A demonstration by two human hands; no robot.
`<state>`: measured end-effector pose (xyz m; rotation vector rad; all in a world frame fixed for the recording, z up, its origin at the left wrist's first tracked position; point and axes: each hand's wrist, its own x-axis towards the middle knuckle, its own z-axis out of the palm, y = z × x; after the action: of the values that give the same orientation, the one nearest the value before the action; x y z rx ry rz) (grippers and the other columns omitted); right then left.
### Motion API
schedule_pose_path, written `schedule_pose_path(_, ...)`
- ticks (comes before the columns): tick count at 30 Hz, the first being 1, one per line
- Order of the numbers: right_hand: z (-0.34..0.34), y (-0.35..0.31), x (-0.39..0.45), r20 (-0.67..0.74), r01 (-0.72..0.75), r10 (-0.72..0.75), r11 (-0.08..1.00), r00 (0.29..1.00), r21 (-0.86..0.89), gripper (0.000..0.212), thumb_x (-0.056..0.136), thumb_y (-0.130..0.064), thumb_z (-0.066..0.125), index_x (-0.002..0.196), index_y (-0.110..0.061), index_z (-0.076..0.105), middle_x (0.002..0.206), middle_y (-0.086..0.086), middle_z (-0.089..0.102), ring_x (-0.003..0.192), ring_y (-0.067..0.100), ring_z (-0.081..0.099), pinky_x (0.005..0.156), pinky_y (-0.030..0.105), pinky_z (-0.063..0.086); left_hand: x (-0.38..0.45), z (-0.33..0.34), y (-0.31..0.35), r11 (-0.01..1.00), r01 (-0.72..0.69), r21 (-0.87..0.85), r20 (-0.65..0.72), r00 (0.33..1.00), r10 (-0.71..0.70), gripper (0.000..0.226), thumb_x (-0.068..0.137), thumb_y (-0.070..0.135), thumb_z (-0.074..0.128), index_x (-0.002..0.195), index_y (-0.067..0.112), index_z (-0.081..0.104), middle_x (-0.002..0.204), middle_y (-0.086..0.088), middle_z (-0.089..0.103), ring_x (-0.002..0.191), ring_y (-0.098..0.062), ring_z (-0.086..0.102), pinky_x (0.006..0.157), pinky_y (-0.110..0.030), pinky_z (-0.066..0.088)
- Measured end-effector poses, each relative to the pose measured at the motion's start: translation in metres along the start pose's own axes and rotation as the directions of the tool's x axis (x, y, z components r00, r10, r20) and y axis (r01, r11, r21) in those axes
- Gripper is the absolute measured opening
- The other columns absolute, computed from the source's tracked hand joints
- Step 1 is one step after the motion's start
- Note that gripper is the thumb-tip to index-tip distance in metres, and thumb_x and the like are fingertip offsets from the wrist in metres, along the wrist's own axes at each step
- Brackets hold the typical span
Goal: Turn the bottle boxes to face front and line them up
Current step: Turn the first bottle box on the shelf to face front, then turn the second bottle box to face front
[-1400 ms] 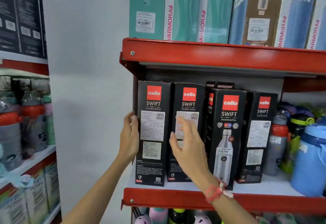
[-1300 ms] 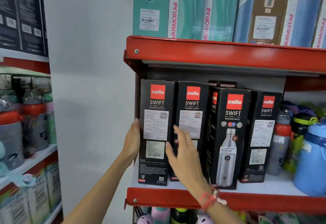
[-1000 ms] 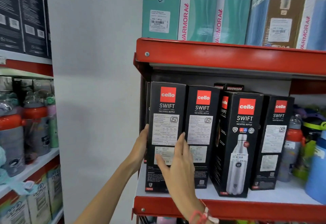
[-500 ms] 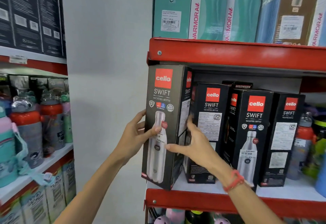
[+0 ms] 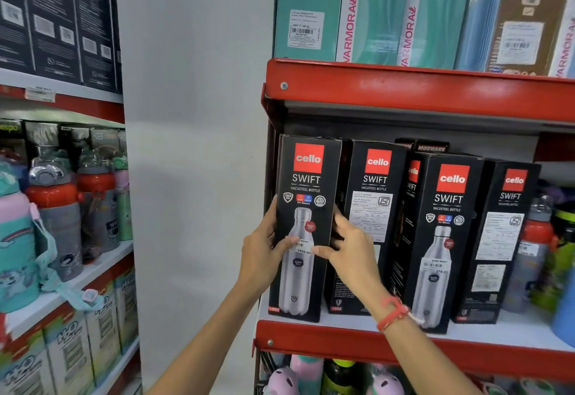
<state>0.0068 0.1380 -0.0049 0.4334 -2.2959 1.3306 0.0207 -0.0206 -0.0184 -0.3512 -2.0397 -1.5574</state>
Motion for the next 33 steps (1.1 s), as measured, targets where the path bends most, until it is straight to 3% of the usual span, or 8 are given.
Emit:
schedule_pose_path(4,-0.004,0.005,-0.012,-0.191,0.054,-0.066,0.996,0.979,-0.067,0.057,0.073,-0.022,0.082,0.127,-0.019,0.063,0.1,0.002,0.077,0.086,0.008,0.072,0.087,0.03,0.058,-0.002,0.005,0.0,0.998,0.007,0.06,-0.026,1.0,-0.005,0.08,0.086,0.016,0.066,0.147,0.039,0.02,0.129,0.008,0.059,0.114,-0.011,0.059,0.096,-0.041,0.053)
schedule_pose_path(6,-0.013,0.007,-0.015,-0.405,0.135,-0.195,0.976,0.893,-0.172,0.038,0.08,-0.032,0.075,0.113,-0.014,0.071,0.092,0.002,0.077,0.081,0.011,0.071,0.079,0.022,0.054,-0.002,0.007,0.001,0.998,0.02,0.057,-0.046,0.999,-0.017,0.079,0.085,0.015,0.067,0.147,0.037,0.021,0.134,0.004,0.057,0.117,-0.012,0.057,0.098,-0.041,0.051)
schedule_pose_path(10,-0.023,0.009,0.0,-0.555,-0.059,-0.155,0.936,0.817,-0.348,0.079,0.079,-0.043,0.073,0.14,-0.005,0.04,0.128,0.018,0.047,0.11,0.029,0.041,0.093,0.039,0.044,-0.006,0.016,0.011,0.988,0.0,0.157,-0.166,0.986,0.026,0.076,0.085,0.014,0.067,0.146,0.029,0.025,0.143,0.003,0.047,0.126,-0.011,0.046,0.101,-0.033,0.043)
schedule_pose_path(14,-0.021,0.004,0.005,-0.434,-0.198,0.051,0.933,0.9,-0.3,0.121,0.071,-0.06,0.072,0.152,-0.009,-0.003,0.147,0.022,0.031,0.122,0.039,0.042,0.09,0.047,0.048,-0.01,0.03,0.025,0.894,-0.172,0.413,-0.258,0.92,0.296,0.078,0.082,0.012,0.071,0.145,0.022,0.026,0.153,-0.006,0.026,0.139,-0.017,0.024,0.106,-0.027,0.029)
schedule_pose_path(19,-0.037,0.008,0.001,-0.363,-0.137,0.055,0.97,0.93,-0.202,0.12,0.073,-0.055,0.072,0.153,-0.016,-0.007,0.145,0.02,0.036,0.121,0.039,0.05,0.09,0.045,0.047,-0.013,0.051,0.04,0.816,-0.302,0.493,-0.252,0.848,0.466,0.062,0.079,0.011,0.073,0.135,0.014,0.045,0.138,-0.01,0.043,0.125,-0.013,0.035,0.102,-0.008,0.03)
schedule_pose_path(23,-0.065,0.004,-0.015,-0.312,-0.047,-0.009,0.984,0.95,-0.171,0.12,0.073,-0.057,0.071,0.153,-0.021,-0.009,0.144,0.011,0.036,0.122,0.03,0.048,0.091,0.036,0.042,-0.016,0.068,0.052,0.888,-0.332,0.318,-0.166,0.903,0.397,0.054,0.082,0.016,0.071,0.132,0.02,0.048,0.124,0.001,0.053,0.114,-0.007,0.05,0.096,-0.015,0.042)
schedule_pose_path(29,-0.111,-0.006,-0.025,-0.245,0.046,-0.052,0.998,0.968,-0.031,0.122,0.066,-0.059,0.076,0.153,-0.029,-0.004,0.149,0.0,0.037,0.134,0.018,0.037,0.103,0.03,0.034,-0.021,0.084,0.072,0.99,-0.136,-0.021,-0.013,0.991,0.136,0.059,0.085,0.024,0.066,0.138,0.023,0.04,0.135,0.008,0.05,0.126,-0.005,0.047,0.107,-0.03,0.042)
schedule_pose_path(33,-0.13,0.003,-0.027,-0.167,0.034,-0.016,0.994,0.986,0.105,0.125,0.052,-0.073,0.073,0.15,-0.042,0.003,0.143,-0.011,0.05,0.134,0.011,0.044,0.113,0.041,0.036,-0.025,0.08,0.089,0.994,-0.043,-0.096,0.144,0.988,0.057,0.054,0.083,0.02,0.068,0.128,0.035,0.042,0.12,0.024,0.055,0.107,0.016,0.053,0.085,-0.005,0.044)
